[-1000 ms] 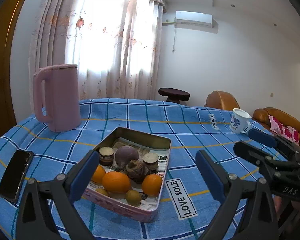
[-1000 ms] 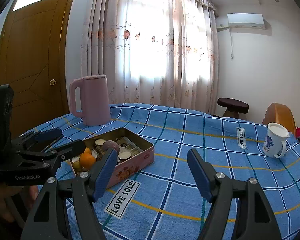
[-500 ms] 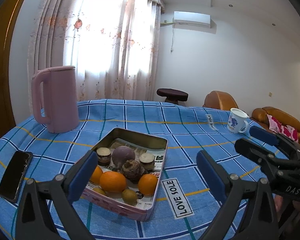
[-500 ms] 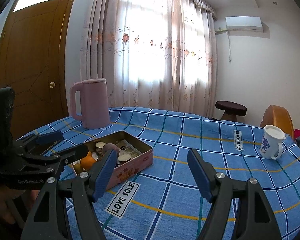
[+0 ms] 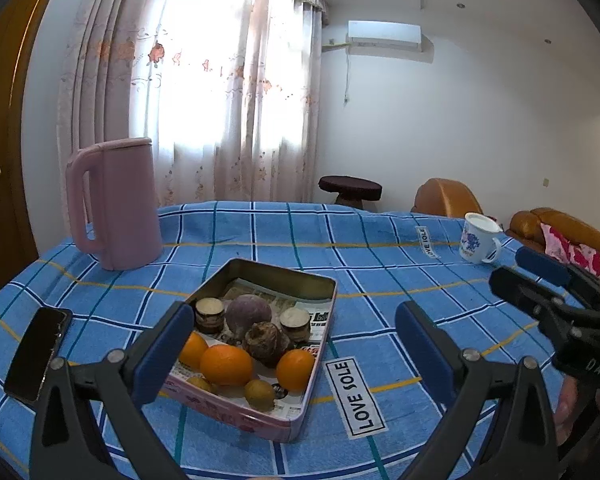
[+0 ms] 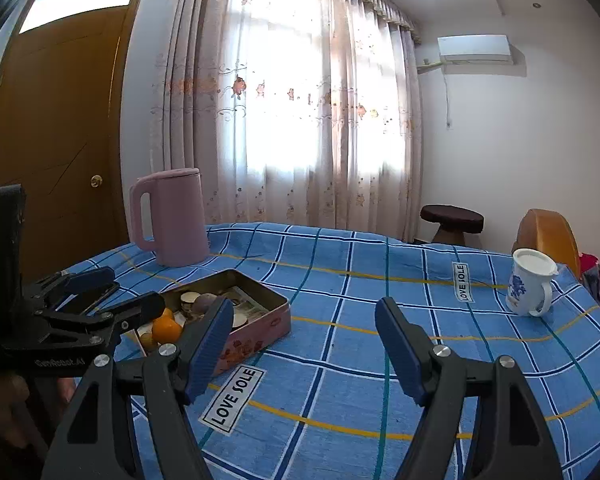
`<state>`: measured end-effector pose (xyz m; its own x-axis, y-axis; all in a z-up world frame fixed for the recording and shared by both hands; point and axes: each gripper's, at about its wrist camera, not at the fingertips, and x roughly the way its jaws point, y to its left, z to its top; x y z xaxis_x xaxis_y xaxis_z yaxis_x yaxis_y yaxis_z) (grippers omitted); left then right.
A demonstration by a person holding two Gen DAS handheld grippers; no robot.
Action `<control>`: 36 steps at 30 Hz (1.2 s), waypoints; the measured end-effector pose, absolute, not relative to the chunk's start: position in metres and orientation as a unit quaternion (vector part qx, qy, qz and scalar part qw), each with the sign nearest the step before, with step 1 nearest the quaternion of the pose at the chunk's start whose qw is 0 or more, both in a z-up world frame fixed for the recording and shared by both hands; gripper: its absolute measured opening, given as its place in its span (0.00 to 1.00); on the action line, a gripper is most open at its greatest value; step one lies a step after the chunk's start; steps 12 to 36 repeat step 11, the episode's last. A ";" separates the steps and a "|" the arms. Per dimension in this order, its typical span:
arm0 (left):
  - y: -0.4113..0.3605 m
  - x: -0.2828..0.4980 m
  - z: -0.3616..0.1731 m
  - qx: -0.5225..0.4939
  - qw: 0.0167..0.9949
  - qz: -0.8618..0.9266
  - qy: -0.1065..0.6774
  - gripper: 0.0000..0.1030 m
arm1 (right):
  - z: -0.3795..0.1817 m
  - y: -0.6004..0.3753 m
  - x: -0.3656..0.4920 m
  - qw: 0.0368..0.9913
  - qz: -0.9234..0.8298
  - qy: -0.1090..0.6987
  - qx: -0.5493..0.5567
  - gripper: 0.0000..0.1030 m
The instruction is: Organize fruits
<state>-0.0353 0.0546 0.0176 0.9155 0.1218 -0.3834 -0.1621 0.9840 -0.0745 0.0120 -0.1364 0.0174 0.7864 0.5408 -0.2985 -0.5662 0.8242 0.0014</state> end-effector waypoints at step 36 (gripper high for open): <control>0.053 -0.035 0.015 -0.052 0.977 0.063 0.195 1.00 | 0.008 -0.136 0.017 0.943 0.288 0.156 -0.047 0.73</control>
